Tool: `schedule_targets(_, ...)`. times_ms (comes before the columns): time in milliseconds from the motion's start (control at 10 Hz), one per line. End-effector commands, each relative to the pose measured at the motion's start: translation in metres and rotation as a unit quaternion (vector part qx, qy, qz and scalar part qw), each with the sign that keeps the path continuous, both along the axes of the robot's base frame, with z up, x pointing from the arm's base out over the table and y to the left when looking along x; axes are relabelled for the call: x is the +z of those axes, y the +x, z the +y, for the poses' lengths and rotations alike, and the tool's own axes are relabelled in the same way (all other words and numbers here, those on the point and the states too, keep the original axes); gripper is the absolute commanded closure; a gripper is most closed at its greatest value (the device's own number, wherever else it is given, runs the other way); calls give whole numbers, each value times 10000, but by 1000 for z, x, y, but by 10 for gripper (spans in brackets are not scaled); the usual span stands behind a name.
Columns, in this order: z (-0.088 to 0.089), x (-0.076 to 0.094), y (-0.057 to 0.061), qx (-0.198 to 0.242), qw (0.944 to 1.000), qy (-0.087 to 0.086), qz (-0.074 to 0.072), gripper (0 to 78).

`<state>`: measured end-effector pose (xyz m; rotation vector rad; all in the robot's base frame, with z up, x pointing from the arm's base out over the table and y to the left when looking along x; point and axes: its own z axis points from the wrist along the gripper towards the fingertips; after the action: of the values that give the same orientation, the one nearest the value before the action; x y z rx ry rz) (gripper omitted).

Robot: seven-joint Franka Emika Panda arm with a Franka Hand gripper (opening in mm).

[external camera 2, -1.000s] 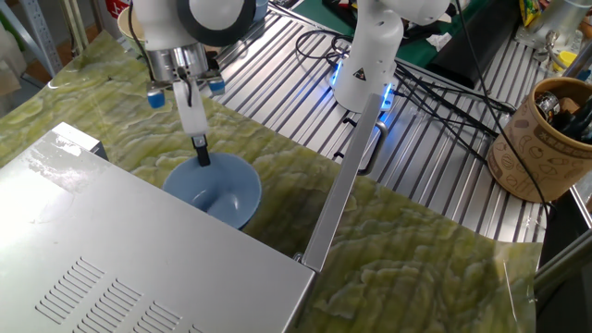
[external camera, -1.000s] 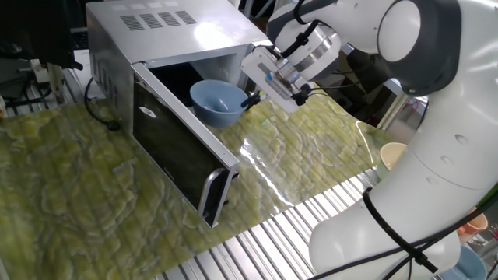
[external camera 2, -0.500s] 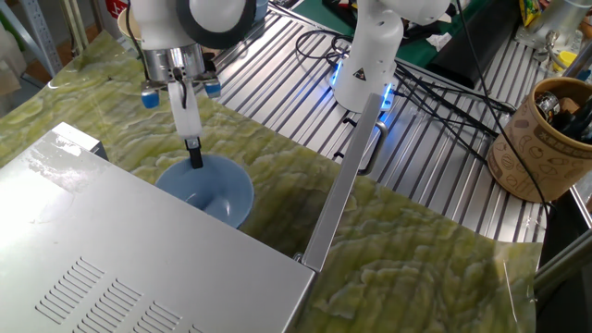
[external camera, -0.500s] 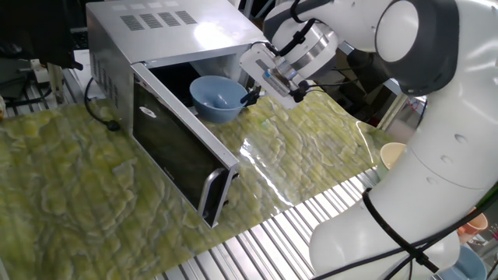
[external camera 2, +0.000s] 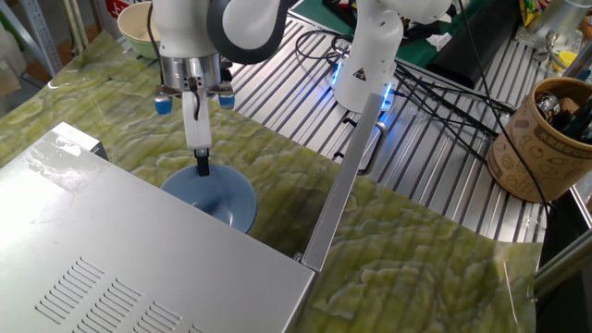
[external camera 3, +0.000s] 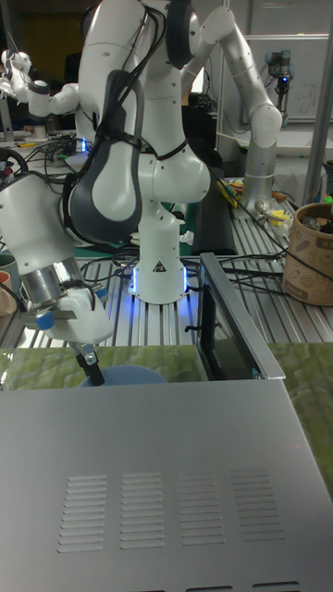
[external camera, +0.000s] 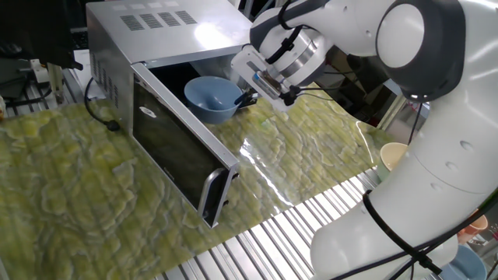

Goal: Put the bowl into the microwave

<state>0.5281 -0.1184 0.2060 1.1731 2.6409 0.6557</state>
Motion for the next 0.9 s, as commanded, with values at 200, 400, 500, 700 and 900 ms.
schedule_targets(200, 0, 1, 1, -133, 9999, 47, -31, 764)
schedule_targets(400, 0, 1, 1, 516, 9986, -14, 127, 764)
schedule_targets(500, 0, 1, 1, 707, 9972, -82, 210, 764)
schedule_targets(700, 0, 1, 1, 568, 9977, -262, 253, 764)
schedule_targets(900, 2, 1, 1, 230, 9995, -153, 147, 764)
